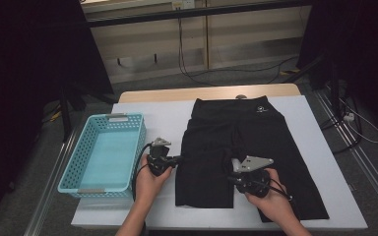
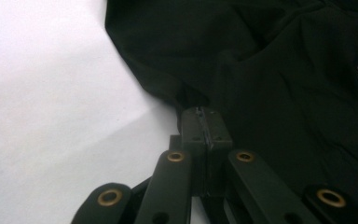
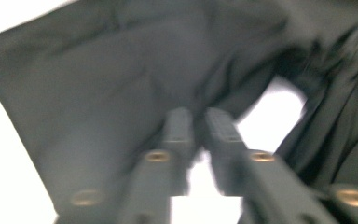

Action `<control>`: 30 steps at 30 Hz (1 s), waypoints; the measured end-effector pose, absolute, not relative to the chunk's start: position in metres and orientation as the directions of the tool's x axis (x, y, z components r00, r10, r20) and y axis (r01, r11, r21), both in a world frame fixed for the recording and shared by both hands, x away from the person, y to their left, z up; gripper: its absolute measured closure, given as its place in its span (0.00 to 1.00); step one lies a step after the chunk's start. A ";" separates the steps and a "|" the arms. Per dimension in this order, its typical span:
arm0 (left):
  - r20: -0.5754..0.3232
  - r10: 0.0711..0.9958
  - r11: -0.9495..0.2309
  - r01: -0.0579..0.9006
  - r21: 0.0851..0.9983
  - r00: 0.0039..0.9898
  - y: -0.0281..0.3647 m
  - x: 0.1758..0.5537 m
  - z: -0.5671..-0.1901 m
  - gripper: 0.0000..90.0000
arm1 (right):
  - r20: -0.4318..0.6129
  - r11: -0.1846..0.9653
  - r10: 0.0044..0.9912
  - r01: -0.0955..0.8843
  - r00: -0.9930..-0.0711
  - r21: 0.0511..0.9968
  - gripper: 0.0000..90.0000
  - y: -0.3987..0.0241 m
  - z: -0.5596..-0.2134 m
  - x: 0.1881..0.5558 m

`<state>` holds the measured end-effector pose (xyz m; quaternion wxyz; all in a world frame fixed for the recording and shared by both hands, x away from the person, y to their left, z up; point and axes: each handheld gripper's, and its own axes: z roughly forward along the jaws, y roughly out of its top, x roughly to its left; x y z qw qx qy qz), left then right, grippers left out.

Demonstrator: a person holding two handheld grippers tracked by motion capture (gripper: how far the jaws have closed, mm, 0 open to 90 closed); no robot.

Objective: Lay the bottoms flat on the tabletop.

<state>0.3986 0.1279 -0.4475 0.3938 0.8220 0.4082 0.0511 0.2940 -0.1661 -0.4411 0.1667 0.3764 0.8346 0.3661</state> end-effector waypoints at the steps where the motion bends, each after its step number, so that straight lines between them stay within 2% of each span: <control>1: -0.235 0.709 -0.362 0.629 0.688 0.665 0.128 0.398 -0.447 1.00 | -0.007 0.452 0.749 0.505 -0.662 0.735 0.82 -0.163 -0.440 0.295; 3: -0.237 0.709 -0.359 0.630 0.689 0.664 0.127 0.398 -0.447 1.00 | -0.006 0.442 0.756 0.502 -0.655 0.743 0.71 -0.158 -0.440 0.298; 6: -0.238 0.708 -0.363 0.632 0.685 0.664 0.126 0.398 -0.448 1.00 | -0.026 0.450 0.764 0.504 -0.644 0.737 0.69 -0.151 -0.447 0.304; 8: -0.238 0.709 -0.362 0.633 0.685 0.664 0.126 0.398 -0.449 1.00 | -0.052 0.473 0.769 0.513 -0.637 0.716 0.73 -0.149 -0.453 0.308; 10: -0.234 0.712 -0.362 0.631 0.686 0.662 0.127 0.398 -0.449 1.00 | -0.027 0.461 0.766 0.518 -0.643 0.720 0.88 -0.150 -0.456 0.310; 12: -0.226 0.715 -0.368 0.630 0.684 0.662 0.127 0.399 -0.449 1.00 | -0.022 0.452 0.773 0.526 -0.634 0.721 0.99 -0.152 -0.455 0.311; 20: -0.223 0.720 -0.366 0.632 0.683 0.658 0.128 0.399 -0.450 1.00 | 0.054 0.372 0.784 0.538 -0.618 0.756 1.00 -0.173 -0.445 0.304; 23: -0.227 0.719 -0.362 0.632 0.685 0.657 0.128 0.399 -0.450 1.00 | 0.114 0.326 0.780 0.553 -0.616 0.767 1.00 -0.182 -0.445 0.302; 30: -0.217 0.704 -0.381 0.618 0.688 0.676 0.123 0.397 -0.451 0.99 | 0.021 0.396 0.805 0.564 -0.592 0.724 1.00 -0.184 -0.451 0.303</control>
